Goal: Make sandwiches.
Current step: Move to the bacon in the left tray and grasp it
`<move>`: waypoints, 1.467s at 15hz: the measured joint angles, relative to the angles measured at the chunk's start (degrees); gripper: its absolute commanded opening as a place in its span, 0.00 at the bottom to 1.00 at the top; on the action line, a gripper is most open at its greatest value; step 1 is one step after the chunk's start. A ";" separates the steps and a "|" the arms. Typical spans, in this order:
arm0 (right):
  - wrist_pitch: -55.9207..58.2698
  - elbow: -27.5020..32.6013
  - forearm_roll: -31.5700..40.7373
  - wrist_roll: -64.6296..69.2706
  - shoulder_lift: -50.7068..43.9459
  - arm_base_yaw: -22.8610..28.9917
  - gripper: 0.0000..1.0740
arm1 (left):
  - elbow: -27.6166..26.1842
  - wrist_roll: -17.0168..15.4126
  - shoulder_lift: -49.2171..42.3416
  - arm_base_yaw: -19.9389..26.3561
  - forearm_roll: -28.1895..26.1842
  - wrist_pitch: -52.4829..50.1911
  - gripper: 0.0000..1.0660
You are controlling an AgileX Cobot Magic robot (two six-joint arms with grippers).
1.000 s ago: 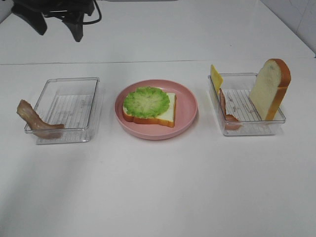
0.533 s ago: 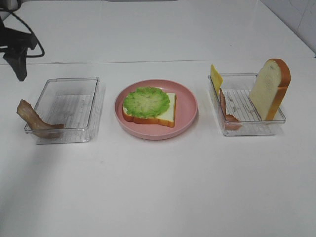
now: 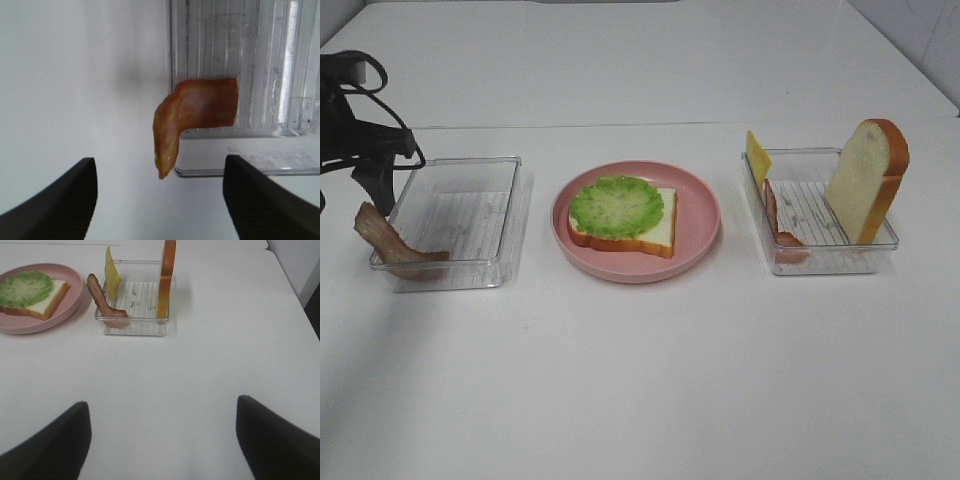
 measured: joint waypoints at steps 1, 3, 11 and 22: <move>0.00 0.00 0.00 0.00 0.00 0.00 0.70 | 0.00 0.00 1.49 0.00 0.00 -0.23 0.61; 0.00 0.00 0.00 0.00 0.00 0.00 0.70 | 0.00 0.00 3.38 0.00 -0.06 -0.92 0.61; 0.00 0.00 0.00 0.00 0.00 0.00 0.70 | 0.00 0.00 4.98 0.00 -1.43 -4.87 0.20; 0.00 0.00 0.00 0.00 0.00 0.00 0.70 | -0.97 2.69 2.46 0.00 -7.45 -5.96 0.00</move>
